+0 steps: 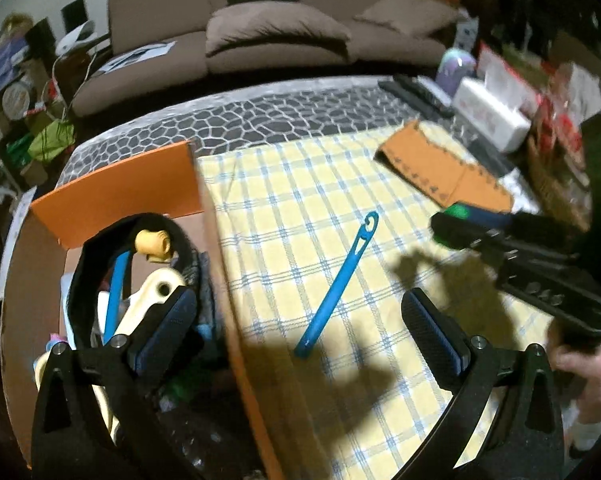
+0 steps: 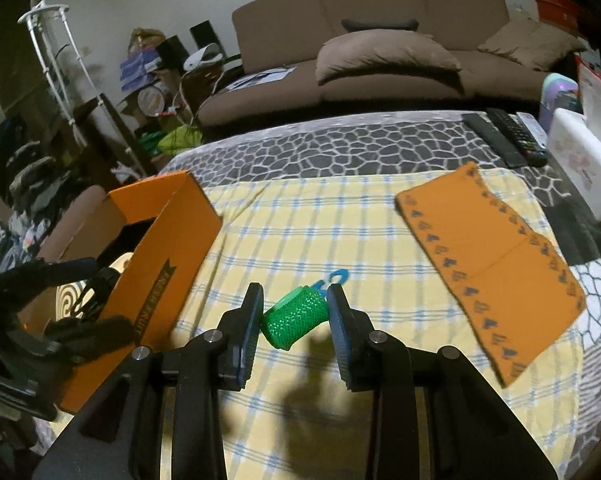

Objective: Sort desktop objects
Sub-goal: 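Close the right gripper on the green spool and lift it, then hold the green spool with the right gripper while the left gripper grasps the blue hook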

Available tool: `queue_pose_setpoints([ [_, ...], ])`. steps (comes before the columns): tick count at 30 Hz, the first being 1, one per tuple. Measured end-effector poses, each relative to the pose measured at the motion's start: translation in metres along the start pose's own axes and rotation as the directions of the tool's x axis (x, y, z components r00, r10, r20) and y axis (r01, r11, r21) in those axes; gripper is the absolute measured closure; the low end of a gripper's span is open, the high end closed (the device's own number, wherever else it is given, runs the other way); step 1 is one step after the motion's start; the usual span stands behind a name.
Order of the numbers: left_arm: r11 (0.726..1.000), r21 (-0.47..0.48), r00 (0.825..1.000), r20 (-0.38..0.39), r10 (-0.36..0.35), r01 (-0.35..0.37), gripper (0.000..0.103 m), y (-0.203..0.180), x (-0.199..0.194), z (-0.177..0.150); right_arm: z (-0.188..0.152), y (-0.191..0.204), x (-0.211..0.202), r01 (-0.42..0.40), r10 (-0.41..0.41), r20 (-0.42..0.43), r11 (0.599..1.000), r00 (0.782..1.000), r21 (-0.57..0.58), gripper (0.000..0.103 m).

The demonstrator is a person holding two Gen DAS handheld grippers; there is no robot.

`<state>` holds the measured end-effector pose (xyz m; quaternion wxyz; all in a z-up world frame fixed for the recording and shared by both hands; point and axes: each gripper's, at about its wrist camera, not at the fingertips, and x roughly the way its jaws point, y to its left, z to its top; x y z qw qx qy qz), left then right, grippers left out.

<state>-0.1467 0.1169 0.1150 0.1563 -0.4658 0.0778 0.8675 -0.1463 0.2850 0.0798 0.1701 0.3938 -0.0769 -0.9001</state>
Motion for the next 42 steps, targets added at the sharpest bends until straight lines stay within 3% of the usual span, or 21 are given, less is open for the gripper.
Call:
queue_pose_setpoints([
  [4,0.99,0.107,0.995,-0.03,0.096,-0.093,0.004,-0.025,0.021,0.007,0.001,-0.014,-0.008,0.002,-0.003,0.014,0.999,1.0,0.033,0.07],
  [6,0.984,0.152,0.993,-0.057,0.101,-0.091,0.009,-0.036,0.029,0.01,0.001,-0.023,-0.013,0.002,-0.003,0.024,0.998,1.0,0.055,0.07],
  [9,0.964,0.227,0.988,-0.035,0.15,-0.139,0.009,-0.056,0.031,0.015,0.0,-0.032,-0.018,-0.002,-0.001,0.037,0.997,0.999,0.082,0.07],
  [11,0.959,0.253,0.988,-0.05,0.147,-0.13,0.009,-0.065,0.038,0.02,0.0,-0.037,-0.021,-0.003,-0.001,0.042,0.996,0.999,0.092,0.07],
  [14,0.95,0.283,0.983,-0.084,0.161,-0.131,0.019,-0.074,0.055,0.025,0.0,-0.044,-0.025,-0.008,0.002,0.052,0.993,0.999,0.116,0.07],
  [19,0.941,0.309,0.974,-0.125,0.186,-0.14,0.025,-0.083,0.085,0.027,-0.003,-0.056,-0.03,-0.005,-0.003,0.056,0.99,0.998,0.143,0.07],
  [21,0.942,0.309,0.971,-0.154,0.183,-0.129,0.036,-0.084,0.099,0.026,-0.004,-0.059,-0.031,-0.006,-0.002,0.056,0.988,0.998,0.153,0.07],
  [25,0.95,0.294,0.963,-0.205,0.174,-0.109,0.045,-0.081,0.12,0.02,-0.007,-0.062,-0.029,-0.009,0.001,0.048,0.987,0.999,0.161,0.07],
  [33,0.981,0.185,0.971,-0.222,0.091,-0.05,0.046,-0.063,0.124,0.022,-0.009,-0.058,-0.021,-0.021,0.016,0.03,0.988,0.999,0.153,0.07],
  [39,0.997,0.073,0.972,-0.235,-0.02,0.039,0.049,-0.047,0.127,0.024,-0.009,-0.055,-0.02,-0.026,0.022,0.029,0.988,0.999,0.152,0.07],
  [40,0.996,0.081,0.973,-0.23,-0.024,0.043,0.05,-0.047,0.126,0.022,-0.009,-0.055,-0.019,-0.027,0.023,0.029,0.988,0.999,0.152,0.07],
  [42,0.995,0.085,0.974,-0.225,-0.029,0.049,0.062,-0.048,0.124,0.022,-0.009,-0.055,-0.018,-0.029,0.025,0.027,0.988,0.999,0.152,0.07],
])
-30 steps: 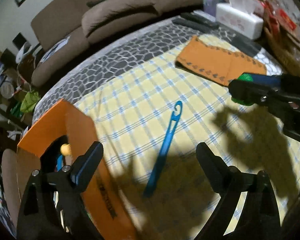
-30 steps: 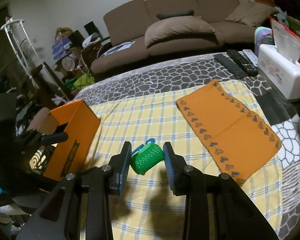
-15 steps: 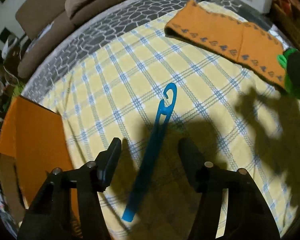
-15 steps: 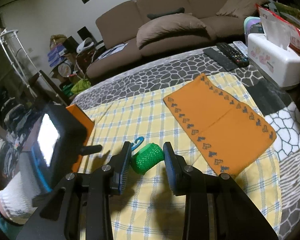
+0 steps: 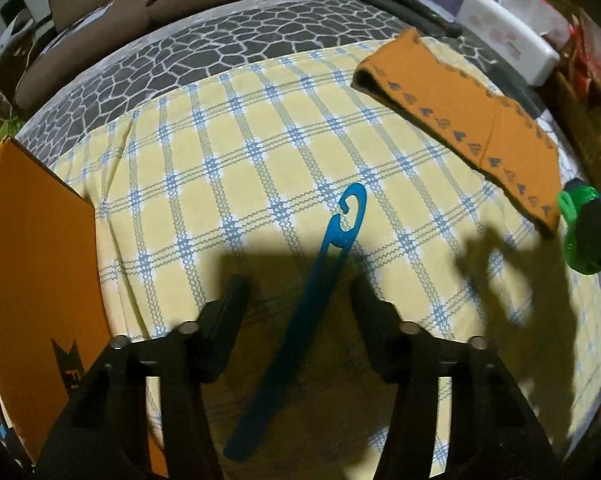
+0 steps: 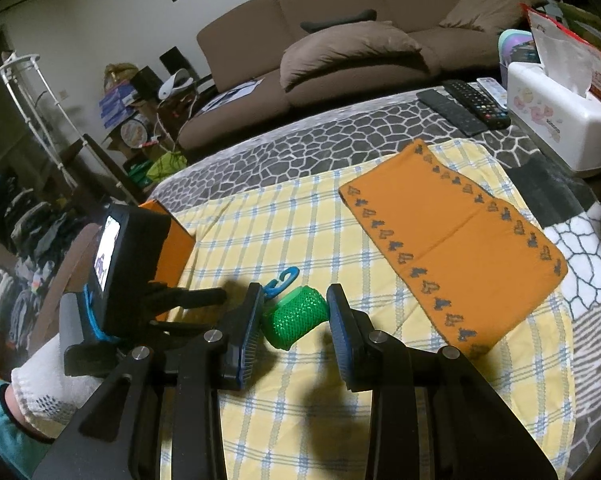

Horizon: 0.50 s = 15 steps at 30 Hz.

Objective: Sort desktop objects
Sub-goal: 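Hold the green spool with the right gripper while the left gripper grasps the blue hook, then carry the green spool and blue hook over the orange box with both grippers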

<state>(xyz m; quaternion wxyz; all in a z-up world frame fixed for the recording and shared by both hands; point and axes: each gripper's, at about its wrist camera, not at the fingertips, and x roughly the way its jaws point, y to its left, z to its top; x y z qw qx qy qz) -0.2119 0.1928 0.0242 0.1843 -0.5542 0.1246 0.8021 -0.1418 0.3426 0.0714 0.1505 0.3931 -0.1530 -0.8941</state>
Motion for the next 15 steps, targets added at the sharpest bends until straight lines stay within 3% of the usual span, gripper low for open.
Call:
queue_pose_setpoints([
  [1,1.0,0.0,1.0,0.004,0.002,-0.002,0.068,-0.001,-0.001,0.0,0.0,0.0,0.001,0.0,0.0,-0.001,1.0,1.0,0.0,0.07],
  [2,1.0,-0.004,1.0,0.008,0.004,-0.004,0.082,-0.001,-0.003,0.0,0.0,0.0,0.002,-0.001,0.001,-0.003,1.0,1.0,0.0,0.07],
  [3,1.0,-0.012,1.0,0.01,0.005,-0.005,0.089,0.0,-0.003,0.001,0.0,0.0,0.002,-0.001,0.001,-0.005,1.0,1.0,0.0,0.07],
  [15,0.994,-0.083,0.994,0.087,-0.064,0.071,0.091,0.013,-0.033,0.004,0.002,0.007,0.001,-0.007,0.007,-0.003,1.0,1.0,-0.017,0.07],
])
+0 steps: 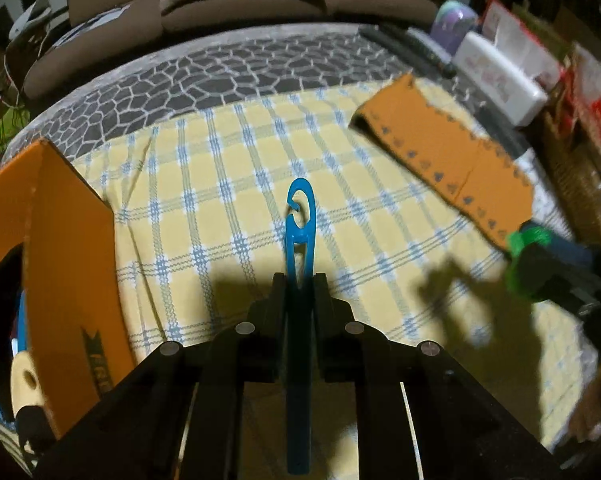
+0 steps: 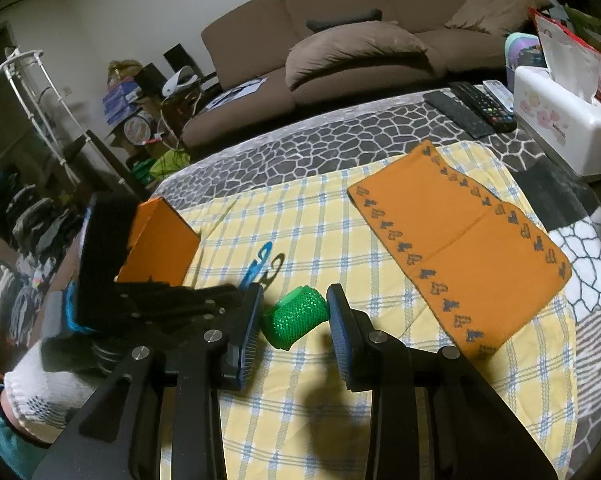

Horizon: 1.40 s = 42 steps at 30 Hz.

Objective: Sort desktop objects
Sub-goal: 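Carry the green spool and blue hook over the orange box with both grippers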

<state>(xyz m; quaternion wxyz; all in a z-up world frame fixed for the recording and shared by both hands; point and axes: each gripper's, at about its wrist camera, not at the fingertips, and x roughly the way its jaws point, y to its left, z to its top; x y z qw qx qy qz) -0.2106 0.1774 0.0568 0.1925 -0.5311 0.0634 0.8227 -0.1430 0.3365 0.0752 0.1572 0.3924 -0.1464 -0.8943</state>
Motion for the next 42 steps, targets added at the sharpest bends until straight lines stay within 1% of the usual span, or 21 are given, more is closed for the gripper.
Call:
queue_pose_setpoints([
  [6,0.998,-0.024,0.996,0.07,-0.049,0.051,0.091,0.005,-0.038,0.003,0.005,0.014,-0.007,-0.013,0.013,0.014,1.0,1.0,-0.023,0.07],
  [9,0.996,-0.034,0.991,0.109,-0.079,0.083,0.091,0.009,-0.062,0.002,0.008,0.026,-0.011,-0.016,0.017,0.021,0.999,1.0,-0.046,0.07],
  [13,0.994,-0.041,0.983,0.16,-0.092,0.1,0.091,0.017,-0.093,-0.003,0.01,0.045,-0.015,-0.019,0.021,0.026,0.996,0.999,-0.083,0.07],
  [18,0.995,-0.049,0.978,0.193,-0.08,0.091,0.091,0.032,-0.12,-0.008,0.012,0.073,-0.012,-0.021,0.023,0.014,0.991,1.0,-0.136,0.07],
  [21,0.995,-0.06,0.976,0.205,-0.07,0.084,0.091,0.045,-0.132,-0.012,0.012,0.088,-0.01,-0.035,0.037,0.01,0.989,0.999,-0.147,0.07],
  [27,0.991,-0.108,0.972,0.229,-0.047,0.074,0.091,0.077,-0.153,-0.026,0.013,0.12,-0.005,-0.062,0.063,0.0,0.982,0.998,-0.179,0.07],
  [33,0.987,-0.15,0.971,0.238,-0.024,0.061,0.091,0.11,-0.166,-0.044,0.01,0.156,0.005,-0.087,0.085,-0.019,0.971,0.996,-0.223,0.07],
  [42,0.977,-0.21,0.972,0.235,0.016,0.035,0.091,0.162,-0.178,-0.068,0.002,0.204,0.031,-0.123,0.11,-0.064,0.955,0.992,-0.269,0.07],
])
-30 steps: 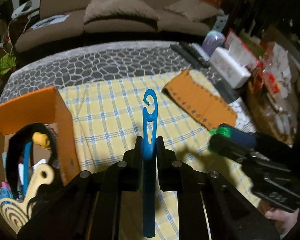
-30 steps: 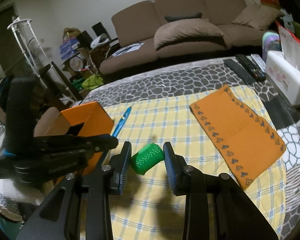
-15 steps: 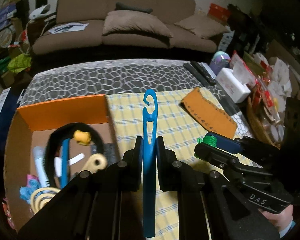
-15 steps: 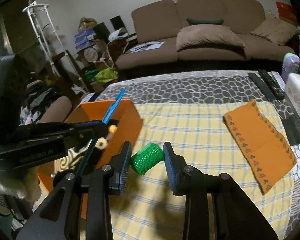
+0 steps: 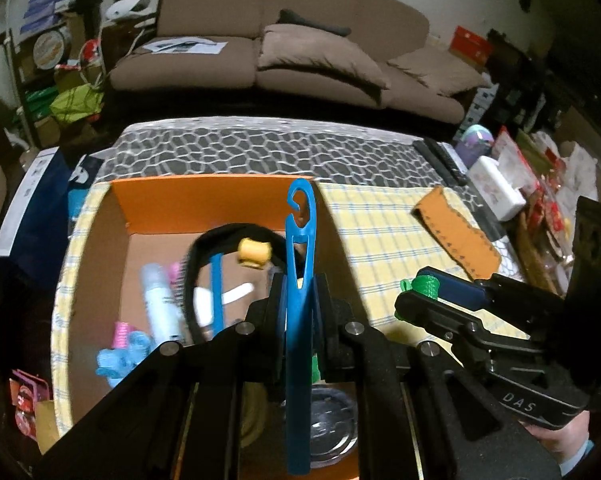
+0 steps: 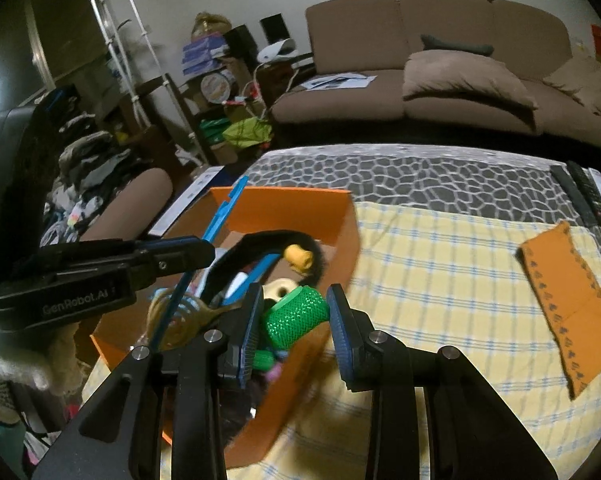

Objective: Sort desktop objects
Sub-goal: 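Carry the green spool and blue hook over the orange box with both grippers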

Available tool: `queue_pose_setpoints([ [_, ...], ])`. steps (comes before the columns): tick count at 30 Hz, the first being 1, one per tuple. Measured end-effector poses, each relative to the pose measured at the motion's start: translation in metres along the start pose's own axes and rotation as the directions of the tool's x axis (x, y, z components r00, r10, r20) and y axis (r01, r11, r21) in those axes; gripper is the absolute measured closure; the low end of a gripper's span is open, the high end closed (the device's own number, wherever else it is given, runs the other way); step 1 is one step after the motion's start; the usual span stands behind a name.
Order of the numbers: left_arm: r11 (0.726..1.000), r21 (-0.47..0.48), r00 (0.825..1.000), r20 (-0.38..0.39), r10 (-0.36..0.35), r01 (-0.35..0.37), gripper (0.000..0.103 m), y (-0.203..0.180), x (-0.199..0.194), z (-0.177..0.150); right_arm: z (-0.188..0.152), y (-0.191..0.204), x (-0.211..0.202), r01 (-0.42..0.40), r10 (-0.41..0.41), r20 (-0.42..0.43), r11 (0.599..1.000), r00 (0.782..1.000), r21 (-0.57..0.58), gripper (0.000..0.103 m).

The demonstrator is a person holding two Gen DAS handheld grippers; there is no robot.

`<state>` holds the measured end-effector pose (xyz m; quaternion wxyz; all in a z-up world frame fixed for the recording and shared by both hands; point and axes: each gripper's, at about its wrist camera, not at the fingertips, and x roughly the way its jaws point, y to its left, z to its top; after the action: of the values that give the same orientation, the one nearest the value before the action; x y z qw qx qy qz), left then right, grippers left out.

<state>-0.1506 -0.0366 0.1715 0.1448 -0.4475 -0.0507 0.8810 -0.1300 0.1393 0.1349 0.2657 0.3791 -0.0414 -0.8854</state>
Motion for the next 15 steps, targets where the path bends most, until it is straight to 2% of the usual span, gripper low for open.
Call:
queue_pose_setpoints([
  [15,0.993,-0.056,0.994,-0.028,0.103,-0.104,0.091,0.082,0.0,-0.017,0.0,0.048,0.047,-0.029,0.025,-0.059,0.997,0.998,-0.066,0.07],
])
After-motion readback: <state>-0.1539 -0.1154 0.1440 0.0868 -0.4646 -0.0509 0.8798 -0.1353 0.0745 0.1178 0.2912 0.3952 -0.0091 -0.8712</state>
